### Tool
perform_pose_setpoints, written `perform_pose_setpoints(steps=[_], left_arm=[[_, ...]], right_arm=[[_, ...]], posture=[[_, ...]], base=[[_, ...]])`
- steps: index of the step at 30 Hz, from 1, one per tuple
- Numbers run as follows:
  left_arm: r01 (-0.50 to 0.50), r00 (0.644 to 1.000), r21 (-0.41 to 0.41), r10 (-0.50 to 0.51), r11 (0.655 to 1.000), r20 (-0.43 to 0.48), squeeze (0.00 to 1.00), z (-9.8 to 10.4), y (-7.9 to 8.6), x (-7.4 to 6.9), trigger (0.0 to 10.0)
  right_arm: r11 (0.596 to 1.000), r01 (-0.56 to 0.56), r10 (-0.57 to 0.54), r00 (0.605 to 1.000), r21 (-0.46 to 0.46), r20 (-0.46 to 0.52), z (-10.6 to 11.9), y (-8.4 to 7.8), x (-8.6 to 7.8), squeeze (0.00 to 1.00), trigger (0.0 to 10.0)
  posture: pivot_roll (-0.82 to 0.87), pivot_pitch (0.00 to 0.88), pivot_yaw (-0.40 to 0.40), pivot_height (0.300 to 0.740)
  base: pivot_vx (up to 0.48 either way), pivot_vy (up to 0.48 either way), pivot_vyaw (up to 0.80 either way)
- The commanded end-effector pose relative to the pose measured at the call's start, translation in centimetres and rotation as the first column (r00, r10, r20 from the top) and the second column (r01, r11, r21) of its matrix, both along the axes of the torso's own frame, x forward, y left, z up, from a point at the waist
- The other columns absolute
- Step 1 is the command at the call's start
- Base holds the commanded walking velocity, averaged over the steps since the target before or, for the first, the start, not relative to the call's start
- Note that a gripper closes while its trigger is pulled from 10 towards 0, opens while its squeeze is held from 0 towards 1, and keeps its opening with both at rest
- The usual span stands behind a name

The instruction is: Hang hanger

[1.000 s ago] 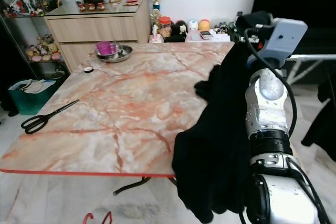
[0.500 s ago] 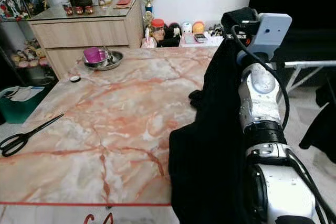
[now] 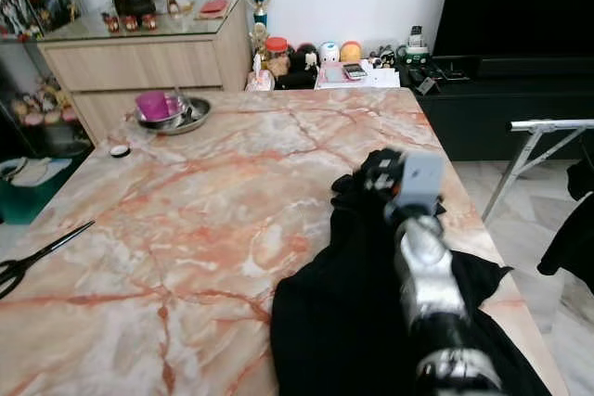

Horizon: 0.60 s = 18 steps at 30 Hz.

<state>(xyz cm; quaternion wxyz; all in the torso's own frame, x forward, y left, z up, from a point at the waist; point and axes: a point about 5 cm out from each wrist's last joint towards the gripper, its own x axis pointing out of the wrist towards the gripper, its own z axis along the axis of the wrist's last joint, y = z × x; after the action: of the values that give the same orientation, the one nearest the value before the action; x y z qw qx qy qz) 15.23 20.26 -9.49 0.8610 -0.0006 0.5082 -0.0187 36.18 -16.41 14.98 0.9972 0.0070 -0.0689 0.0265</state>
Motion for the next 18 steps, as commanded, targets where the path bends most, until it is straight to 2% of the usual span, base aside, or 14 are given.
perform_pose_setpoints(steps=[1,2,3,4,5,6,7,13,14,18], left_arm=[[-0.001,1.000,0.017,0.002,1.000,-0.024,0.00,-0.2,0.6,-0.7,10.0],[-0.001,1.000,0.017,0.002,1.000,-0.024,0.00,-0.2,0.6,-0.7,10.0],[0.001,1.000,0.017,-0.001,1.000,-0.025,0.00,-0.2,0.6,-0.8,10.0],[0.003,1.000,0.017,-0.002,1.000,-0.027,0.00,-0.2,0.6,-0.8,10.0],[0.003,1.000,0.017,-0.002,1.000,-0.027,0.00,-0.2,0.6,-0.8,10.0],[0.004,1.000,0.016,-0.003,1.000,-0.027,0.00,-0.2,0.5,-0.8,10.0],[0.004,1.000,0.015,-0.003,1.000,-0.028,0.00,-0.2,0.5,-0.8,10.0],[0.004,1.000,0.015,-0.004,1.000,-0.027,0.00,-0.2,0.5,-0.9,10.0],[0.005,1.000,0.015,-0.004,1.000,-0.026,0.00,-0.2,0.5,-0.9,10.0],[0.007,1.000,0.017,-0.006,1.000,-0.026,0.00,-0.3,0.5,-0.9,10.0]], right_arm=[[1.000,-0.007,0.007,0.999,0.013,0.042,1.0,0.3,-0.4,0.00,10.0],[1.000,-0.007,0.007,0.999,0.013,0.042,1.0,0.3,-0.4,0.00,10.0],[1.000,-0.023,0.023,0.999,0.010,0.041,0.7,0.7,-1.3,0.00,10.0],[1.000,-0.031,0.031,0.999,0.004,0.035,0.6,0.8,-1.9,0.32,10.0],[1.000,-0.031,0.031,0.999,0.004,0.035,0.6,0.8,-1.9,0.32,10.0],[0.999,-0.032,0.032,0.999,-0.002,0.027,0.4,0.9,-2.5,0.89,10.0],[1.000,-0.018,0.018,1.000,0.000,0.015,0.2,0.8,-3.2,1.00,10.0],[0.999,0.037,-0.036,0.999,0.012,-0.040,-0.7,0.3,-4.9,1.00,10.0],[0.999,0.050,-0.048,0.997,0.023,-0.057,-0.9,0.3,-5.6,1.00,10.0],[0.999,0.039,-0.038,0.996,0.021,-0.077,-1.0,0.7,-6.8,1.00,10.0]], posture=[[0.02,0.025,0.051,0.740],[0.02,0.025,0.051,0.740],[0.02,0.027,0.050,0.740],[0.02,0.027,0.049,0.740],[0.02,0.027,0.049,0.740],[0.02,0.026,0.047,0.740],[0.02,0.026,0.046,0.740],[0.02,0.021,0.043,0.740],[0.02,0.018,0.043,0.740],[0.02,0.010,0.042,0.740]], base=[[0.000,0.000,0.00],[0.000,0.000,0.00],[0.000,0.000,0.00],[0.000,0.000,0.00],[0.000,0.000,0.00],[0.000,0.000,0.00],[0.000,0.000,0.00],[0.000,0.000,0.00],[0.000,0.000,0.00],[0.000,0.000,0.00]])
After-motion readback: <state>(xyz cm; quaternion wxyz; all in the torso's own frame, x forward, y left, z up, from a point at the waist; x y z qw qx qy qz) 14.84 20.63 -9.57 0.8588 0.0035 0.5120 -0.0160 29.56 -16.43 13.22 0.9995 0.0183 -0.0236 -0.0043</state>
